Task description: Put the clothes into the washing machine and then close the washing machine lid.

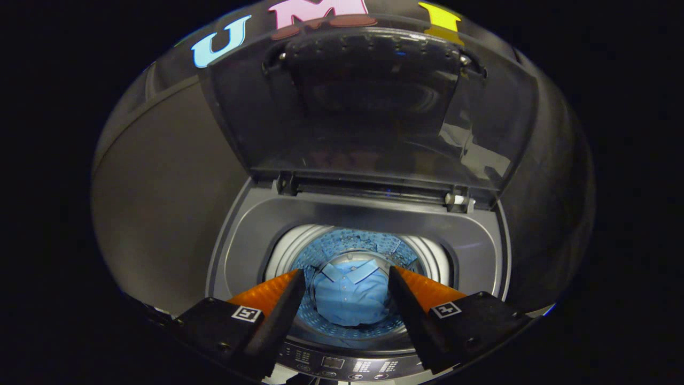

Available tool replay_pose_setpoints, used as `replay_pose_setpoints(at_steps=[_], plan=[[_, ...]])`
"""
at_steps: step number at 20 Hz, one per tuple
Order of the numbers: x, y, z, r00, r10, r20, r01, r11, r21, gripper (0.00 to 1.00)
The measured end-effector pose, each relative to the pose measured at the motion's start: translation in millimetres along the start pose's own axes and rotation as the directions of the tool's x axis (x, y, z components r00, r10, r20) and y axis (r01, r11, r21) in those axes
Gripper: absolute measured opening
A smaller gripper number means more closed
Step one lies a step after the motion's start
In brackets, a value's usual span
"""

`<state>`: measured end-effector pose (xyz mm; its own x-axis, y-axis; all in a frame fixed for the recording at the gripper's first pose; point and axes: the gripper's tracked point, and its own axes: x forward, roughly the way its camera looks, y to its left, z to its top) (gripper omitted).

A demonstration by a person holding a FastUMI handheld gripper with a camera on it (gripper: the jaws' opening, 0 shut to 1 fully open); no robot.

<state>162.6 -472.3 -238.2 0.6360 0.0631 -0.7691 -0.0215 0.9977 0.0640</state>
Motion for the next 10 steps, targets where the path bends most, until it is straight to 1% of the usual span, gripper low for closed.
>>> replay_pose_setpoints(at_steps=[6,10], plan=[[-35.7,-3.1,61.1,0.991,-0.031,0.132,0.026,0.999,0.036,0.99],[-63.2,-5.7,105.5,0.974,-0.051,0.223,0.043,0.998,0.042,0.99]])
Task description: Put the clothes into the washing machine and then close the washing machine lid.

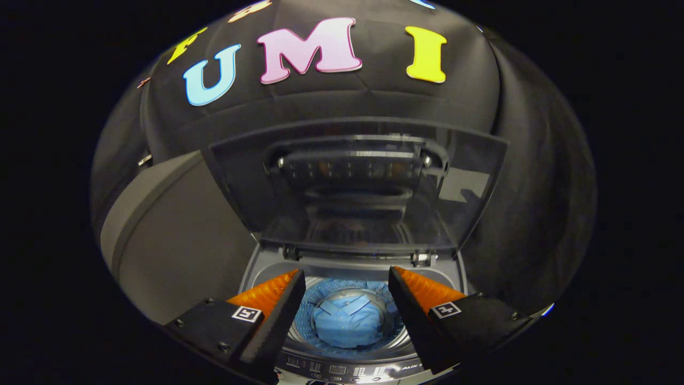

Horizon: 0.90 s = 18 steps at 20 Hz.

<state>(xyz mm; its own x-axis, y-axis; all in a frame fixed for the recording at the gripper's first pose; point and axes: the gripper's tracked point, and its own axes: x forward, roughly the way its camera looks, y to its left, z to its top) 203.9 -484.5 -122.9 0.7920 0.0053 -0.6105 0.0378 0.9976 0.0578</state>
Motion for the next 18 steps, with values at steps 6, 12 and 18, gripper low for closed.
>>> replay_pose_setpoints(at_steps=[6,12,18], plan=[[-19.8,-2.0,67.4,0.994,-0.014,0.112,0.014,1.000,0.002,0.99],[-14.1,1.9,137.1,0.978,-0.012,0.208,0.014,1.000,-0.008,0.99],[30.6,15.8,157.0,0.981,-0.008,0.195,0.011,1.000,-0.017,0.99]])
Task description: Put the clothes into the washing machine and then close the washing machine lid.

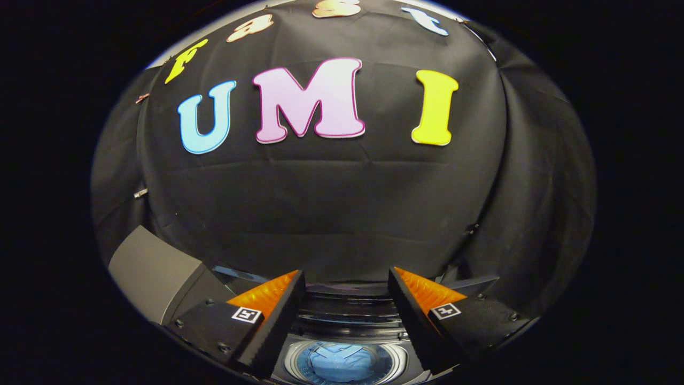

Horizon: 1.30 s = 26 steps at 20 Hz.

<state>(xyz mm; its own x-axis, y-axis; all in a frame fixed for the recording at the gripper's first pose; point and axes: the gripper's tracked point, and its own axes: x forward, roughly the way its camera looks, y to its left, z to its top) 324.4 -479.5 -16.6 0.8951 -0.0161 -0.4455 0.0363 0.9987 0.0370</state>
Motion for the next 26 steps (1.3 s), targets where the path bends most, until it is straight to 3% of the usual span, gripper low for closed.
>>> replay_pose_setpoints(at_steps=[9,26], plan=[[7.7,2.8,-1.2,0.998,0.012,0.054,-0.012,1.000,0.008,0.99],[-22.4,5.6,-12.9,0.996,0.024,0.080,-0.024,1.000,0.004,0.99]])
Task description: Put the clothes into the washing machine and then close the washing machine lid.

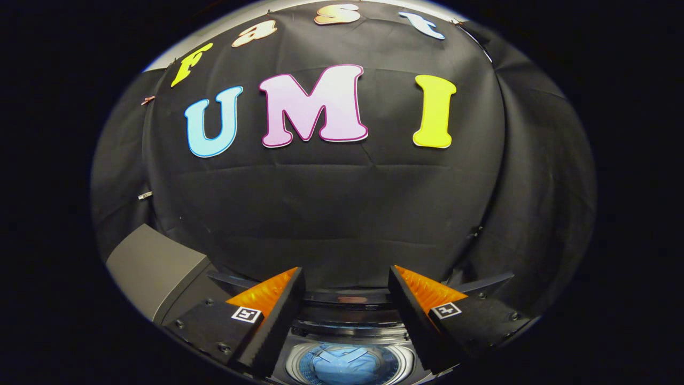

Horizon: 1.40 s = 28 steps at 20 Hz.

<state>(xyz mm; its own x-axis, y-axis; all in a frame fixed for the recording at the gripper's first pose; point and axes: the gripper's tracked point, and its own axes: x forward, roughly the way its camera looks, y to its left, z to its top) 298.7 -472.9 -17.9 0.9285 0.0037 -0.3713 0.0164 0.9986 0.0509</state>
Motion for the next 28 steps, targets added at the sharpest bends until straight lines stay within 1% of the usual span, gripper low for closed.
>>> replay_pose_setpoints(at_steps=[14,18,22,24,25,26,27,28], plan=[[-31.0,3.5,-13.7,1.000,0.007,0.007,-0.007,1.000,-0.008,0.99],[-47.3,4.7,-23.3,1.000,0.009,0.005,-0.009,1.000,-0.009,0.99],[-75.9,7.4,-45.5,1.000,0.006,0.015,-0.006,1.000,-0.011,0.99],[-90.8,7.0,-67.2,1.000,0.001,0.001,-0.001,1.000,-0.002,0.99],[-97.0,8.0,-87.3,1.000,0.002,-0.023,-0.002,1.000,0.006,0.99],[-102.7,3.7,-120.3,0.996,-0.019,-0.088,0.019,1.000,-0.004,0.98],[-113.9,-1.2,-155.9,0.983,-0.028,-0.183,0.026,1.000,-0.012,0.98],[-129.1,0.8,-187.4,0.971,0.002,-0.238,0.004,1.000,0.026,0.98]])
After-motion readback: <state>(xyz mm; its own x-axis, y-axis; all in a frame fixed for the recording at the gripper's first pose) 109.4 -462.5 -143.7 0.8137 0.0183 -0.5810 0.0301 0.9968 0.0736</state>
